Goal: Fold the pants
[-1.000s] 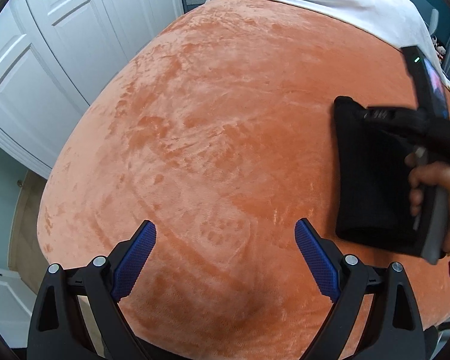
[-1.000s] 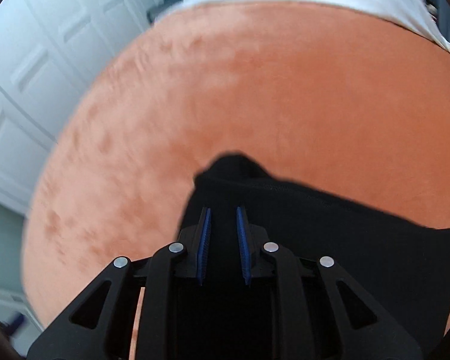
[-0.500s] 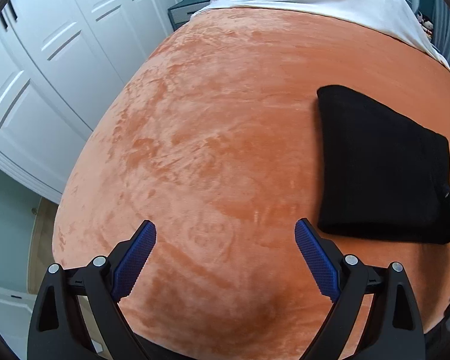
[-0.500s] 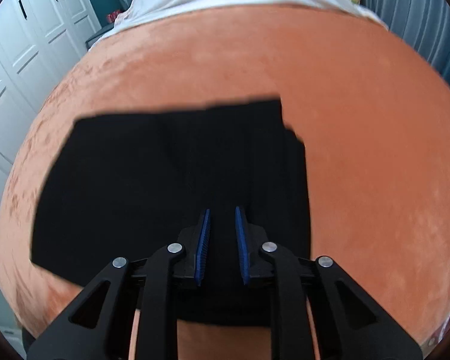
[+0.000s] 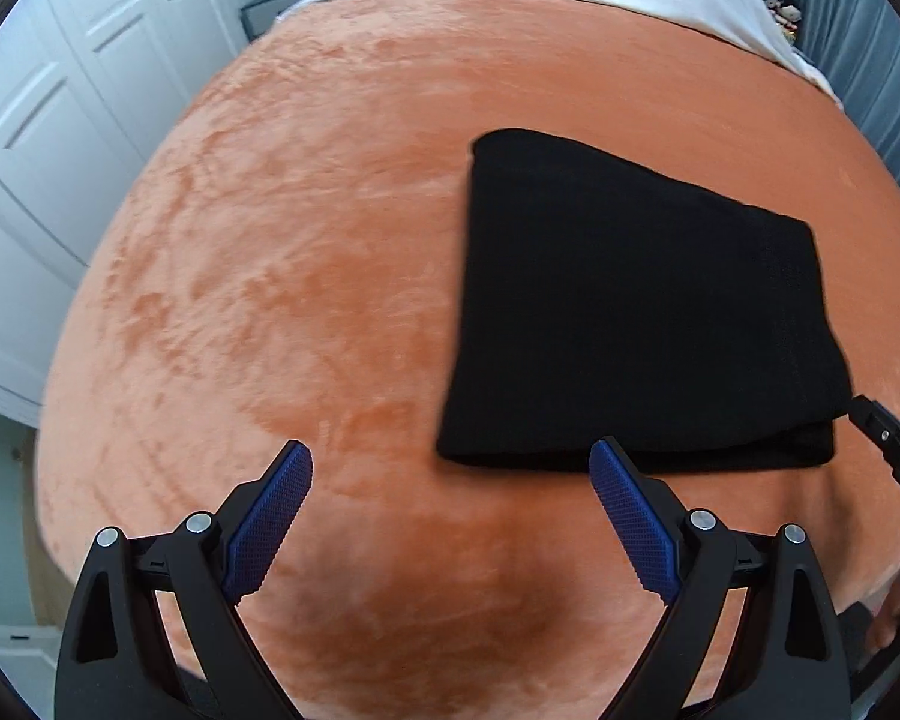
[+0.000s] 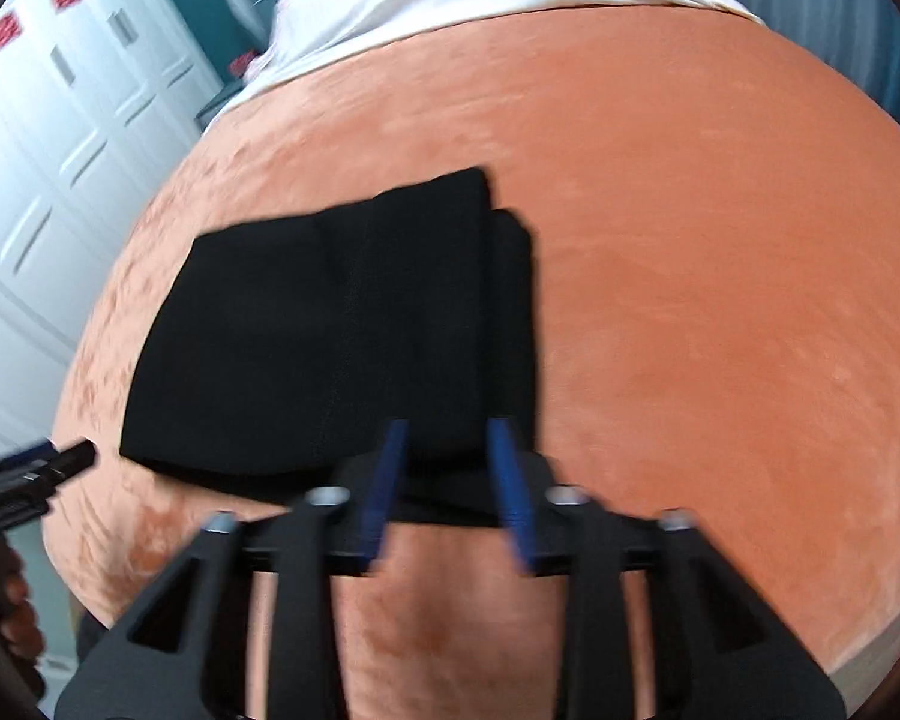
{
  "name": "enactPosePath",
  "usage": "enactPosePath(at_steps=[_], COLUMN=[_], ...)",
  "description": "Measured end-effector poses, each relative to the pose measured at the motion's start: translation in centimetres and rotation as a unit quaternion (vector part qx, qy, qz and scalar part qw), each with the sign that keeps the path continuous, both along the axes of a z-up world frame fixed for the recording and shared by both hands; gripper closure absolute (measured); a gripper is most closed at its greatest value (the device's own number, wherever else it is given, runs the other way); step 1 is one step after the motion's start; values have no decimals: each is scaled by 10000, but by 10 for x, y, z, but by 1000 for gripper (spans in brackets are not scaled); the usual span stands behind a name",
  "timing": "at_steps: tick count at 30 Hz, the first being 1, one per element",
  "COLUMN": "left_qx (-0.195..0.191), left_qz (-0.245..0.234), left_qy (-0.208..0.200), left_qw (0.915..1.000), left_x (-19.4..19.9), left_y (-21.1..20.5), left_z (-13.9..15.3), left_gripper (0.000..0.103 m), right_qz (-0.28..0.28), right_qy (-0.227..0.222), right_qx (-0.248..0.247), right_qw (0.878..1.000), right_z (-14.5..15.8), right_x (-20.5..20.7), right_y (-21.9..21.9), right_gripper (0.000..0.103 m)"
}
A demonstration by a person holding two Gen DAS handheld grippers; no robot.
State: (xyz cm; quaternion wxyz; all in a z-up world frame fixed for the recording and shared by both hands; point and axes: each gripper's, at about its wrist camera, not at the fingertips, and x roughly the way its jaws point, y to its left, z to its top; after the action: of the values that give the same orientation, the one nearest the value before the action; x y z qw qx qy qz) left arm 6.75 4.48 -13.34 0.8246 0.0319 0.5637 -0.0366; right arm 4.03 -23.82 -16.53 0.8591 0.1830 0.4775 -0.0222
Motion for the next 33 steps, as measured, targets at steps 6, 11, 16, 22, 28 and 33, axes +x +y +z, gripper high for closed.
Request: enactPosePath(at_steps=[6,11,16,22,28,33], left_qx=[-1047,-909,-1650,-1672,-1871,-769], left_qz=[75,45,440,43,-35,-96], left_qy=[476,499,837,586,559,775], left_qw=[9933,9946,9817,9842,9808,9940], left_x=[38,59,70,46,-13,-65], left_y=[-3,-13,-1,1,26,11], left_z=[-37,-64,-92,-55,-5,-42], left_gripper=[11,10,6,73,79,53], right_qz=[-139,-242,-483,34,538,242], right_qy=[266,520,598,312,261,995], right_qx=[604,810,1312,1237,1252,890], right_qw=[9977,9951,9884,9918,9903,9908], right_z=[-19,-40,-65,-23,17,-44], right_x=[11,19,25,18,-39,-80], right_y=[-11,-8,-3,11,19,20], right_gripper=[34,26,37,74,75,49])
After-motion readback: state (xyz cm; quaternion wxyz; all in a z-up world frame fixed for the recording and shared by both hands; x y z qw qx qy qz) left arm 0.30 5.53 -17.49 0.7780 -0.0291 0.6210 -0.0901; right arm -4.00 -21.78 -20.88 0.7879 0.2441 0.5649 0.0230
